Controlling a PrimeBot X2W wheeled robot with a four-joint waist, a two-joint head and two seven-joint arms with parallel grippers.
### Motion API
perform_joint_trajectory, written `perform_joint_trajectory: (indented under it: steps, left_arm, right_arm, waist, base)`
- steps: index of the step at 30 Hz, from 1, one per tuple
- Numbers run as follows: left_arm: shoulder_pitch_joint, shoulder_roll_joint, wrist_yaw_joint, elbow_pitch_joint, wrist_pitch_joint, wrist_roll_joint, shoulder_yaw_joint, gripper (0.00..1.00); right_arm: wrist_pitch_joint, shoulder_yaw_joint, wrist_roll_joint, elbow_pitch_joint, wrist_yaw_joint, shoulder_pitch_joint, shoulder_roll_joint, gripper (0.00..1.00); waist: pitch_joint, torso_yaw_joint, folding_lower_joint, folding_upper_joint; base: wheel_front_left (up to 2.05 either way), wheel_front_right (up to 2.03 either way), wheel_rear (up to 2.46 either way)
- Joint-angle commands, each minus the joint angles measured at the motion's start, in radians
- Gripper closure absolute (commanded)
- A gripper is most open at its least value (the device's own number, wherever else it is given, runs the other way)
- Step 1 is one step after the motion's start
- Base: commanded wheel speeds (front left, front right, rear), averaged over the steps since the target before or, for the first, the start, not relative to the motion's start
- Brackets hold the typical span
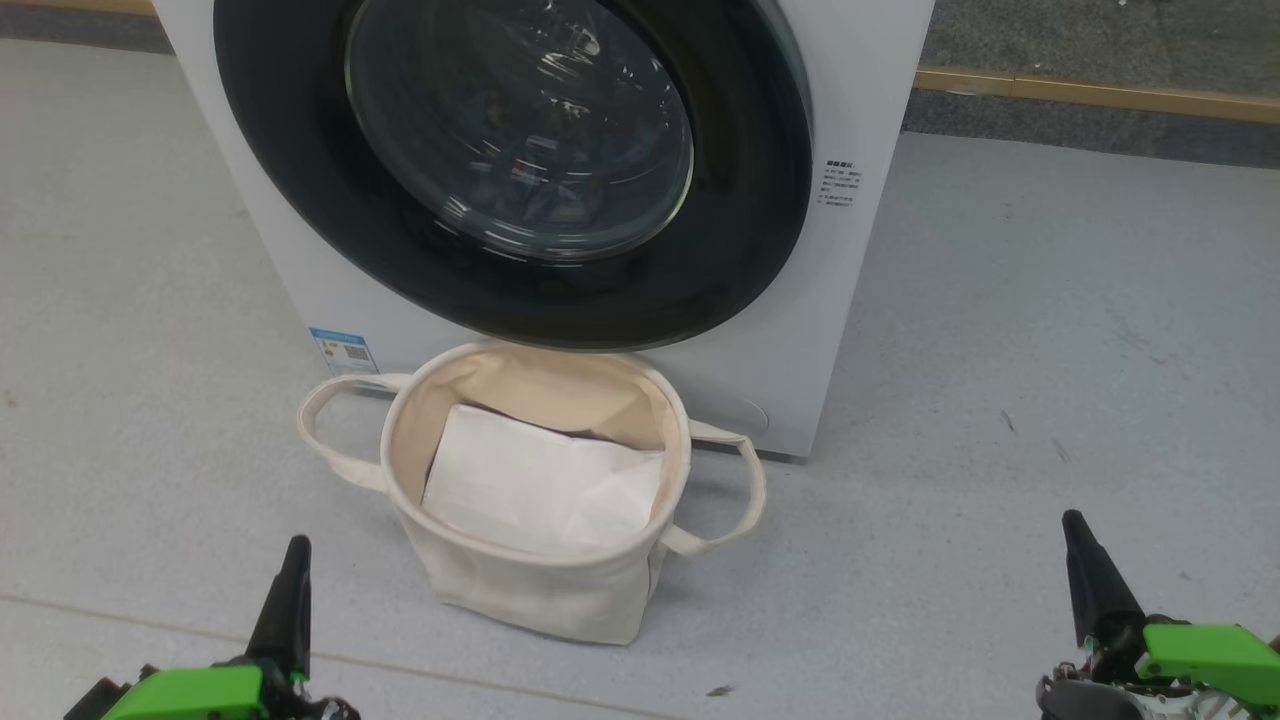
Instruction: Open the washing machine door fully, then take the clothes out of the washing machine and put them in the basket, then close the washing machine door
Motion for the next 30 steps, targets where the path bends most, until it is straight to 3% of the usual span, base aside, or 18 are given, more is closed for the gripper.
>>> perform_joint_trajectory:
  steps: [1, 30]
  left_arm:
    - [-0.025, 0.006, 0.002, -0.026, 0.008, 0.004, 0.035, 1.00]
    - [-0.025, 0.005, 0.002, -0.026, 0.009, 0.004, 0.035, 1.00]
  right_arm:
    - [0.009, 0.019, -0.004, -0.030, 0.008, -0.051, -0.007, 1.00]
    - [0.009, 0.019, -0.004, -0.030, 0.008, -0.051, -0.007, 1.00]
  waist:
    - [0.000, 0.000, 0.0000, 0.0000]
    - [0.000, 0.000, 0.0000, 0.0000]
  base:
    - [0.00, 0.00, 0.00]
    - [0.00, 0.00, 0.00]
